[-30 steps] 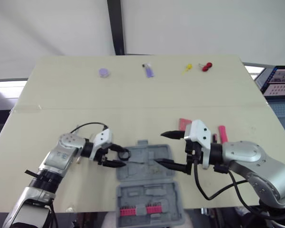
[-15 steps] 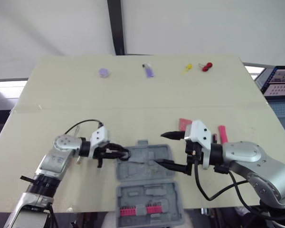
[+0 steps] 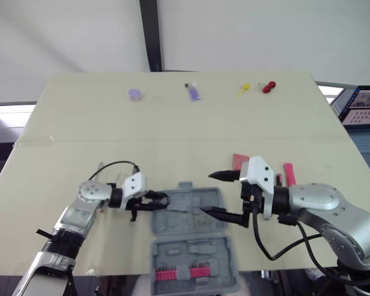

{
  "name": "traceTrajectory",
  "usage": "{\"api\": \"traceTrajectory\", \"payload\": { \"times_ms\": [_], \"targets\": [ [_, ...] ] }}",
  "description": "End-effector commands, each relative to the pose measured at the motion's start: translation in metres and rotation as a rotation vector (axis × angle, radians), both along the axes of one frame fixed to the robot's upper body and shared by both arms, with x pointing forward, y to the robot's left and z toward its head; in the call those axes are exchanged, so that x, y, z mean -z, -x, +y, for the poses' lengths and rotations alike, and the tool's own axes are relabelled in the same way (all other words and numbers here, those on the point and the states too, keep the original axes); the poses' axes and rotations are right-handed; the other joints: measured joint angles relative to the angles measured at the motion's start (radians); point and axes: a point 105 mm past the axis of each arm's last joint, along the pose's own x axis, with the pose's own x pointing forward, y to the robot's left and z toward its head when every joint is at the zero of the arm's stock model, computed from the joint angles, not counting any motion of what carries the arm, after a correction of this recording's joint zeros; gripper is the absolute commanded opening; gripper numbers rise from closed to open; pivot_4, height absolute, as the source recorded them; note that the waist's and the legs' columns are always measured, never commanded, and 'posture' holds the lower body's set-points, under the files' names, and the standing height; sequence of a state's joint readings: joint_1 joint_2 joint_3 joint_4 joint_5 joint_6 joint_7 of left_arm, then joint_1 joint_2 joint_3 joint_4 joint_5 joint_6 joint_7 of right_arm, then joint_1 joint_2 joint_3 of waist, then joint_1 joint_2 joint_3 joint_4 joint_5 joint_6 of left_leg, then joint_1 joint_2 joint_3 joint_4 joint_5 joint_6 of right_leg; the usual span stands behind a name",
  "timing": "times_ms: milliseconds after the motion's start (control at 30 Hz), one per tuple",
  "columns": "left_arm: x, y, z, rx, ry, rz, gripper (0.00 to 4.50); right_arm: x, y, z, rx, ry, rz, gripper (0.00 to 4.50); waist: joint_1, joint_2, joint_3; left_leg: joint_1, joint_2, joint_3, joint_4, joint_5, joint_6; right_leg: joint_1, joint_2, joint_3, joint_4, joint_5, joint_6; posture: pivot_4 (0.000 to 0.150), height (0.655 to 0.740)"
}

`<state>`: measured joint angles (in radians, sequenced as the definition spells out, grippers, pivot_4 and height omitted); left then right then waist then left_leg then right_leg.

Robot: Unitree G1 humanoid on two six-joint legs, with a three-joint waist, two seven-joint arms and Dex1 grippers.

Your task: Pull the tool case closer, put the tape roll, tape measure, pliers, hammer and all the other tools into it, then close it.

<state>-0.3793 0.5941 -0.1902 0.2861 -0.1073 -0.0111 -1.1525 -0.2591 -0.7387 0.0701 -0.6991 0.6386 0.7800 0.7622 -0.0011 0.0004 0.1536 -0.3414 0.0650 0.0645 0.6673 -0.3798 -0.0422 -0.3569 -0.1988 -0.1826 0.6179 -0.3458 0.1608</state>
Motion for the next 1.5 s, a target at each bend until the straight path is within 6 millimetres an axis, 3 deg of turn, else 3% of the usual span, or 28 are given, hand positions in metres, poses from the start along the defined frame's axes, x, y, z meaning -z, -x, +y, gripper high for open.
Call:
{"api": "traceTrajectory", "payload": {
  "times_ms": [33, 267, 533, 633, 767, 867, 1000, 1067, 1100, 1200, 1267, 1367, 1500],
  "targets": [
    [0.007, -0.002, 0.006, 0.012, -0.08, -0.029, 1.38, -0.009, 0.001, 0.0, -0.014, -0.016, -0.044, 4.5, 0.0, 0.0, 0.0, 0.0, 0.0, 0.0, 0.0, 0.0, 0.0, 0.0, 0.0, 0.0, 0.0, 0.0, 0.0, 0.15, 0.74],
    [0.02, -0.003, 0.009, 0.037, -0.182, -0.045, 1.38, -0.01, 0.001, 0.002, -0.015, -0.015, -0.049, 4.5, 0.002, -0.001, 0.0, 0.001, 0.0, 0.0, 0.0, 0.0, 0.0, 0.002, 0.0, 0.0, 0.0, 0.0, 0.0, 0.15, 0.74],
    [0.022, -0.002, 0.007, 0.044, -0.163, -0.008, 1.38, -0.009, 0.0, 0.002, -0.011, -0.012, -0.05, 4.5, 0.003, -0.001, -0.001, 0.002, 0.0, 0.0, 0.0, 0.0, 0.0, 0.002, 0.0, 0.0, 0.0, 0.0, 0.0, 0.15, 0.74],
    [0.004, -0.001, 0.0, 0.036, -0.043, 0.034, 1.38, -0.01, 0.0, 0.002, -0.01, -0.017, -0.051, 4.5, 0.001, -0.001, -0.001, 0.002, 0.0, 0.0, 0.0, 0.0, 0.0, 0.002, 0.0, 0.0, 0.0, 0.0, 0.0, 0.15, 0.74],
    [-0.034, 0.014, -0.001, 0.074, 0.1, 0.18, 1.38, -0.013, -0.002, -0.005, 0.009, -0.033, -0.057, 4.5, -0.003, -0.001, -0.001, 0.001, 0.0, 0.0, -0.001, 0.0, 0.0, 0.001, 0.0, 0.0, 0.0, 0.0, 0.0, 0.15, 0.74],
    [-0.062, 0.016, 0.004, 0.017, 0.152, 0.175, 1.38, -0.021, -0.011, -0.03, 0.088, -0.07, -0.036, 4.5, 0.001, -0.002, 0.0, 0.0, 0.0, 0.0, 0.0, 0.0, 0.0, 0.0, 0.0, 0.0, 0.0, 0.0, 0.0, 0.15, 0.74],
    [-0.084, 0.0, 0.04, -0.237, 0.176, 0.057, 1.38, -0.009, -0.025, -0.101, 0.336, -0.07, 0.019, 4.5, 0.009, -0.002, 0.0, 0.0, 0.0, -0.001, 0.0, 0.0, 0.0, 0.001, 0.0, 0.001, -0.001, 0.0, 0.0, 0.15, 0.74],
    [-0.095, -0.007, 0.068, -0.394, 0.22, -0.012, 1.88, 0.005, -0.024, -0.141, 0.474, -0.052, 0.058, 4.5, 0.009, -0.002, 0.0, 0.0, 0.0, 0.0, -0.001, 0.0, 0.0, 0.002, 0.0, 0.001, -0.002, 0.0, 0.0, 0.15, 0.74],
    [-0.096, -0.006, 0.083, -0.466, 0.226, -0.029, 2.09, 0.013, -0.022, -0.16, 0.541, -0.039, 0.071, 4.5, 0.009, -0.002, 0.0, 0.0, 0.0, 0.0, -0.002, 0.0, 0.0, 0.001, 0.0, 0.001, -0.003, 0.0, 0.0, 0.15, 0.74],
    [-0.091, 0.004, 0.134, -0.692, 0.193, -0.084, 3.49, 0.025, -0.017, -0.217, 0.751, -0.063, 0.071, 4.5, 0.0, -0.002, 0.0, 0.001, 0.0, 0.002, -0.003, 0.0, 0.0, 0.002, 0.0, 0.001, -0.005, 0.0, 0.0, 0.15, 0.74],
    [-0.085, 0.012, 0.156, -0.792, 0.163, -0.096, 4.46, 0.03, -0.015, -0.242, 0.841, -0.073, 0.053, 4.5, -0.004, -0.002, 0.0, 0.002, 0.0, 0.003, -0.003, 0.0, 0.0, 0.002, 0.0, 0.001, -0.006, 0.0, 0.0, 0.15, 0.74],
    [-0.076, 0.021, 0.209, -1.041, 0.139, -0.176, 4.46, 0.058, -0.015, -0.285, 1.012, -0.065, 0.033, 4.5, -0.004, -0.002, 0.0, 0.003, 0.0, 0.004, -0.004, 0.0, 0.0, 0.002, 0.0, 0.002, -0.006, 0.0, 0.0, 0.15, 0.74],
    [-0.065, 0.035, 0.251, -1.286, 0.149, -0.266, 4.46, 0.083, -0.019, -0.315, 1.18, -0.116, -0.011, 4.5, -0.003, -0.003, 0.0, 0.003, 0.0, 0.004, -0.004, 0.0, 0.0, 0.002, 0.0, 0.002, -0.007, 0.0, 0.0, 0.15, 0.74]
  ]
}}
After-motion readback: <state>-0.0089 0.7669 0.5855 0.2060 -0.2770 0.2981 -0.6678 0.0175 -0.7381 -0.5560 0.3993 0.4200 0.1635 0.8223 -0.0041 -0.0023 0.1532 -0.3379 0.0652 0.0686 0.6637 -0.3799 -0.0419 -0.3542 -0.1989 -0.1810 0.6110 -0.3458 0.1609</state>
